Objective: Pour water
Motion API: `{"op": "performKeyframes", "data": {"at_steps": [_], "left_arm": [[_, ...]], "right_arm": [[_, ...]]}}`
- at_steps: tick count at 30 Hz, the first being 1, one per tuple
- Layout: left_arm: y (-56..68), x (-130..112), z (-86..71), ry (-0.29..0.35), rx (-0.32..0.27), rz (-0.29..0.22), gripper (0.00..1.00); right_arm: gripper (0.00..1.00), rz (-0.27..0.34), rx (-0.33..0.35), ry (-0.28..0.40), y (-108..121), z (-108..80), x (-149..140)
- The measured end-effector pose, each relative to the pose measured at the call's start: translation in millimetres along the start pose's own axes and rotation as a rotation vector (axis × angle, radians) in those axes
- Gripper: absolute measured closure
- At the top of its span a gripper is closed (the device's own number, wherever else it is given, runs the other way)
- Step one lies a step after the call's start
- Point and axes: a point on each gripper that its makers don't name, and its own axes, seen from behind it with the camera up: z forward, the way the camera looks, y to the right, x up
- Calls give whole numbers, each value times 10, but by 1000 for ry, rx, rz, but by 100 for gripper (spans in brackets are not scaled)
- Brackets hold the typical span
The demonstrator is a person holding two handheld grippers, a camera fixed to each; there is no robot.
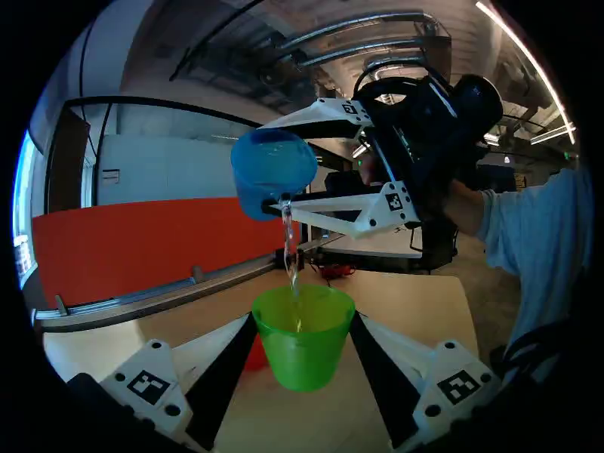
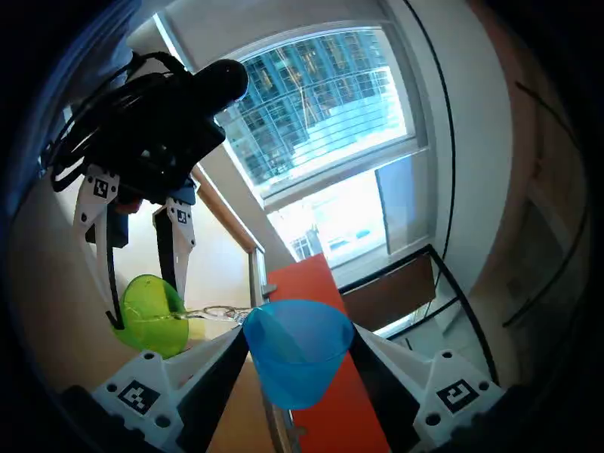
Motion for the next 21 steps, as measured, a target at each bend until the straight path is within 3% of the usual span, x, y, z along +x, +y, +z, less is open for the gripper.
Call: {"op": "performKeyframes", "data": {"at_steps": [21], "left_arm": [[7, 3, 7, -1, 0, 7, 13]], "right_arm": [[8, -89, -49, -1, 160, -12, 33]]}}
